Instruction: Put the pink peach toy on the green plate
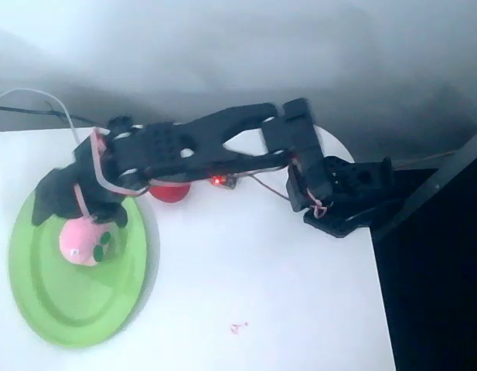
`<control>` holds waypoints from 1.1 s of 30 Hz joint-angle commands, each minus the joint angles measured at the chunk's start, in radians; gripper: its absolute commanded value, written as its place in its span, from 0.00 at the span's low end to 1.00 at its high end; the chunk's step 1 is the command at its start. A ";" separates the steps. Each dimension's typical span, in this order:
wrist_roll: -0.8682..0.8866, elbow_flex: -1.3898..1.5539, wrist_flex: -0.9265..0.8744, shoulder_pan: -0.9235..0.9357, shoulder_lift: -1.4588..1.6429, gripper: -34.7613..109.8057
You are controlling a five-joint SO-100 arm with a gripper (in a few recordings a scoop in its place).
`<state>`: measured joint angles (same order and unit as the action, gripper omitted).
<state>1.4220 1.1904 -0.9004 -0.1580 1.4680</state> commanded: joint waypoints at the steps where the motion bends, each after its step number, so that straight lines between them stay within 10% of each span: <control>1: 0.021 0.235 0.002 -0.014 0.301 0.48; 5: 0.080 0.577 -0.002 0.005 0.609 0.24; 33: 0.296 2.068 -0.061 0.161 1.779 0.24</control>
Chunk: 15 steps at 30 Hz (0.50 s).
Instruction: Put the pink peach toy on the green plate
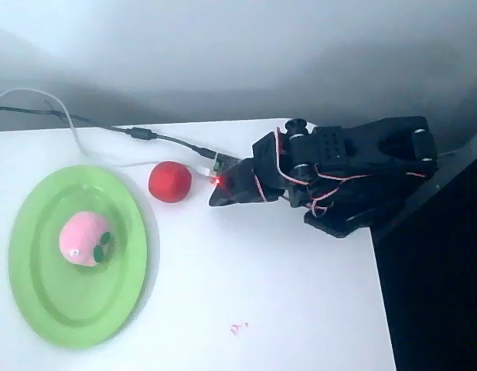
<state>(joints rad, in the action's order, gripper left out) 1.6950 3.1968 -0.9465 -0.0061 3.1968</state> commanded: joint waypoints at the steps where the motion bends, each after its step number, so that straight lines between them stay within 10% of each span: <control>1: 0.018 0.071 -0.015 0.009 0.058 0.24; 15: -0.187 0.080 -0.345 -0.017 0.221 0.24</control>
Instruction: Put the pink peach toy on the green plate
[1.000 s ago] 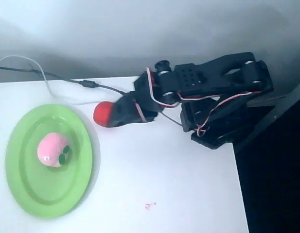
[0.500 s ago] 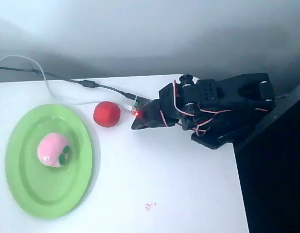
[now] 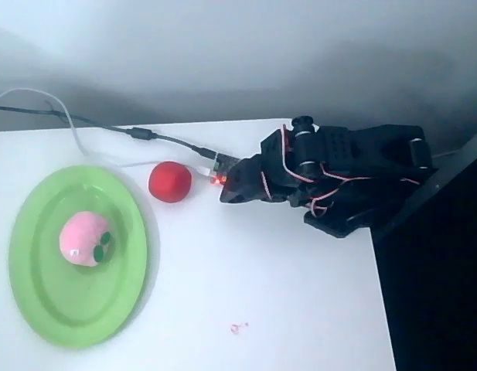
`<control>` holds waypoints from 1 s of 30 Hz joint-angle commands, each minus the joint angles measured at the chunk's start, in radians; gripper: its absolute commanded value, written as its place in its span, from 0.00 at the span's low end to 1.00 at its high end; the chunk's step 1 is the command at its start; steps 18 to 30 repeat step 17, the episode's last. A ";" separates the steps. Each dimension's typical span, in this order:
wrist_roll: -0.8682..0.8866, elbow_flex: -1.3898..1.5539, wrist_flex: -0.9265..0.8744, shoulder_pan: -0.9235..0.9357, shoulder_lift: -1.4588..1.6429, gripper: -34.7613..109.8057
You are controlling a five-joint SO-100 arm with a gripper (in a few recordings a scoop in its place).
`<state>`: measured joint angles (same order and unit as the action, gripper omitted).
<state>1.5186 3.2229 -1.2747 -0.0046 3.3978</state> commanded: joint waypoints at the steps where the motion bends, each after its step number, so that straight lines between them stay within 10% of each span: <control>1: -0.014 0.054 -0.015 -0.023 0.020 0.24; 30: -0.011 0.055 -0.015 -0.037 0.020 0.24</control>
